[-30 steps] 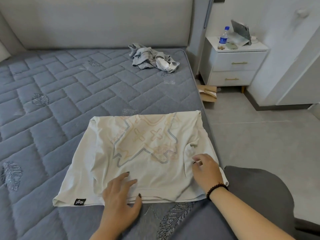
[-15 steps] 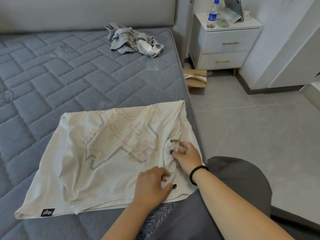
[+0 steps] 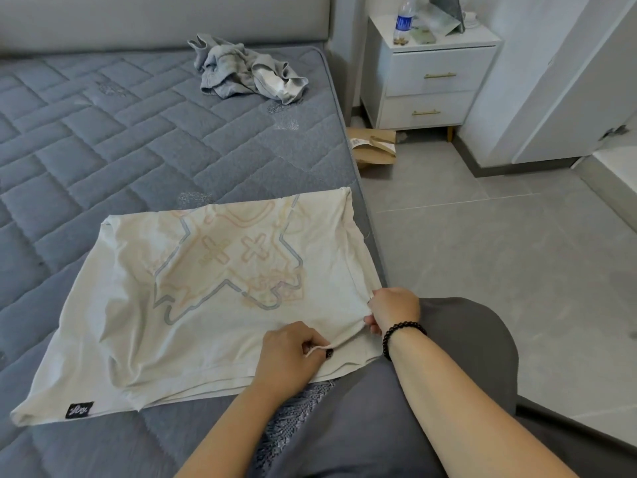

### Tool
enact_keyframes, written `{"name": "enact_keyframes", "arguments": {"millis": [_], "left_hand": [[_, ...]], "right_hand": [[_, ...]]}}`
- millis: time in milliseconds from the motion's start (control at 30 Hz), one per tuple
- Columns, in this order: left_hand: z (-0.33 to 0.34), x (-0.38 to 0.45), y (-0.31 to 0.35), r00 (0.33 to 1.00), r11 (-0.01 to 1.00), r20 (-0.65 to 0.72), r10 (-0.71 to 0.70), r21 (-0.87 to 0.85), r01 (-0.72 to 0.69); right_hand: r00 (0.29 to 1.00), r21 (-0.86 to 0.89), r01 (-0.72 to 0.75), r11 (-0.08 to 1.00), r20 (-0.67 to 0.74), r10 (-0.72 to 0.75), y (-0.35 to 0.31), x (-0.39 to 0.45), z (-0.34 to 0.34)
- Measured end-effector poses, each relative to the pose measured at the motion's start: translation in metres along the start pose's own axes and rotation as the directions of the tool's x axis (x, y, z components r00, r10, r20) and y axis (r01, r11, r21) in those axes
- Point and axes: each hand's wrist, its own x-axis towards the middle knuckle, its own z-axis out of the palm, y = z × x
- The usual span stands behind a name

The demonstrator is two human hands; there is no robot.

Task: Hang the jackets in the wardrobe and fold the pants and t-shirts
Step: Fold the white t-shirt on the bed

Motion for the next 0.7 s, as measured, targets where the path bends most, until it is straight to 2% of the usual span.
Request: {"name": "enact_keyframes", "arguments": {"millis": [100,233,300,367,433,533,633,700], "left_hand": [[-0.003,-0.003,0.000,0.998,1.000,0.067,-0.002,0.027,0.001],[-0.005,-0.011,-0.003,0.994,1.000,0.107,0.003,0.026,-0.006],[-0.006,-0.014,-0.004,0.995,1.000,0.100,0.010,-0.012,-0.009],[-0.011,-0.016,-0.009,1.000,0.997,0.030,0.001,-0.075,0.002],[-0.020,-0.019,-0.018,0.989,0.988,-0.138,-0.046,-0.154,0.024],[-0.047,-0.025,-0.039,0.886,0.952,-0.418,-0.200,-0.297,0.075],[-0.088,-0.035,-0.070,0.683,0.957,-0.680,-0.266,-0.269,0.105],[-0.114,-0.040,-0.100,0.542,0.948,-0.778,-0.318,-0.253,0.192]], "right_hand": [[0.984,-0.361,0.174,0.916,0.086,-0.153,0.000,-0.011,0.000],[0.945,-0.550,0.320,0.772,0.124,-0.304,0.006,-0.015,0.002],[0.931,-0.685,0.327,0.651,0.118,-0.344,0.003,-0.012,-0.001],[0.938,-0.756,0.274,0.594,0.075,-0.337,-0.001,-0.010,-0.003],[0.940,-0.774,0.257,0.579,0.061,-0.336,0.001,-0.009,-0.001],[0.909,-0.771,0.290,0.567,0.037,-0.415,0.005,-0.013,0.007],[0.831,-0.787,0.371,0.493,0.044,-0.554,0.002,-0.021,0.018],[0.742,-0.802,0.445,0.398,0.081,-0.665,-0.002,-0.030,0.029]]}}
